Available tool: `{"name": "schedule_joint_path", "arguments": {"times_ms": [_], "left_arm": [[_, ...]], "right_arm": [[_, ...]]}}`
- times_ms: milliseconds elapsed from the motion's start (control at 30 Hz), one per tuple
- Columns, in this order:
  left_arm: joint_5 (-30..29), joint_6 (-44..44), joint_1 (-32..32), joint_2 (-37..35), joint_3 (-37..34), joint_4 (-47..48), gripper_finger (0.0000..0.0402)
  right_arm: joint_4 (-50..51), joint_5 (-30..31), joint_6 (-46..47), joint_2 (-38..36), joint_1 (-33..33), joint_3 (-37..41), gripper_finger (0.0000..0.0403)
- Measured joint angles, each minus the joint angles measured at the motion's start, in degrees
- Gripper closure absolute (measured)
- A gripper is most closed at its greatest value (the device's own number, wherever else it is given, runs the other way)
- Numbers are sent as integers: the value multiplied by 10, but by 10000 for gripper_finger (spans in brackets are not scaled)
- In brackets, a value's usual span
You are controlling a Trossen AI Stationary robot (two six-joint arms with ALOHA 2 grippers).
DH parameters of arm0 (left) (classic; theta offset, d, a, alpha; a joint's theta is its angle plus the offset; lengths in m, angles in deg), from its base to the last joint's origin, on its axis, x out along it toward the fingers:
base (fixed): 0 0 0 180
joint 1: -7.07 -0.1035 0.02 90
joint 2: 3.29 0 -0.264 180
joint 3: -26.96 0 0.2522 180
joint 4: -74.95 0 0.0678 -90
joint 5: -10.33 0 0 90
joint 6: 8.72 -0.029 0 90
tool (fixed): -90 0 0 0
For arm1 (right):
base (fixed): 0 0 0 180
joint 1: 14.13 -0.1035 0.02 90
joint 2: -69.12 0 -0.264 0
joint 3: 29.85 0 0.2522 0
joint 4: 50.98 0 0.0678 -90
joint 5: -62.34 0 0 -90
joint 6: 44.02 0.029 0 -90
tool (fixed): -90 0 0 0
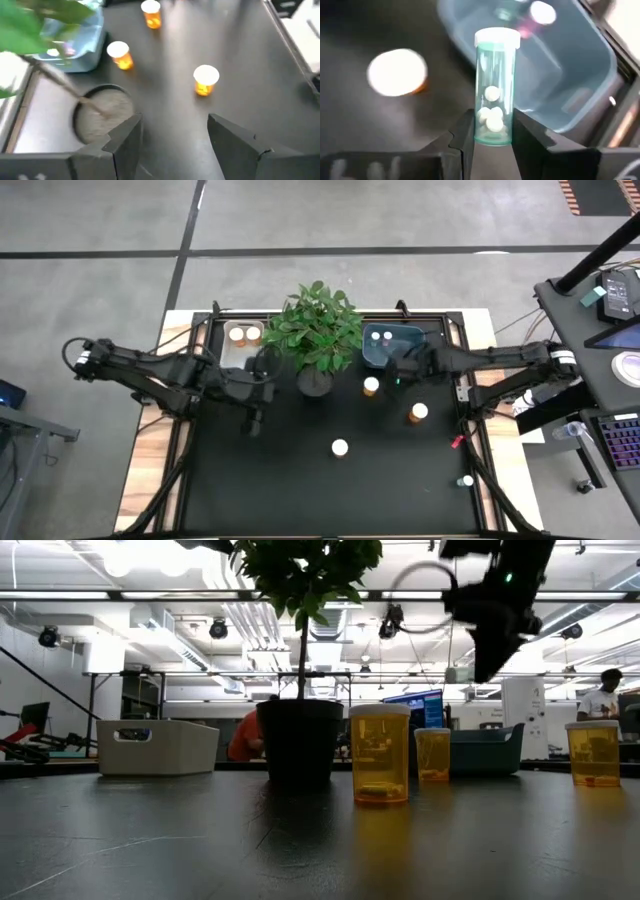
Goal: Pick and place medicine bottles into bin by pill shape (circle, oval)
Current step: Put the small blue pill bottle into the blue bin, then put the big orange pill bottle into the white bin
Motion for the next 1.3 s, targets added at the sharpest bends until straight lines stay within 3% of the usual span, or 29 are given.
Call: {"name": "schedule_joint_path", "arguments": {"times_ms": [233, 400, 733, 933, 1133, 1300], "left_arm": [[-55, 4, 0, -40, 0, 0, 196], [-68, 4, 0, -60, 0, 0, 196], [-68, 5, 0, -83, -24, -1, 196], [-68, 6, 0, -90, -34, 0, 196], [-68, 8, 0, -91, -34, -1, 196], [-67, 78, 0, -80, -34, -1, 196]], "right_arm": [[-40, 0, 37, -7, 167, 41, 302], [-104, -18, 47, 13, 230, 60, 302], [-104, -8, 94, 91, 243, 60, 300], [-104, -7, 94, 115, 243, 60, 248], [-104, -6, 88, 103, 243, 60, 194], [-102, -8, 71, 52, 231, 60, 188]]}}
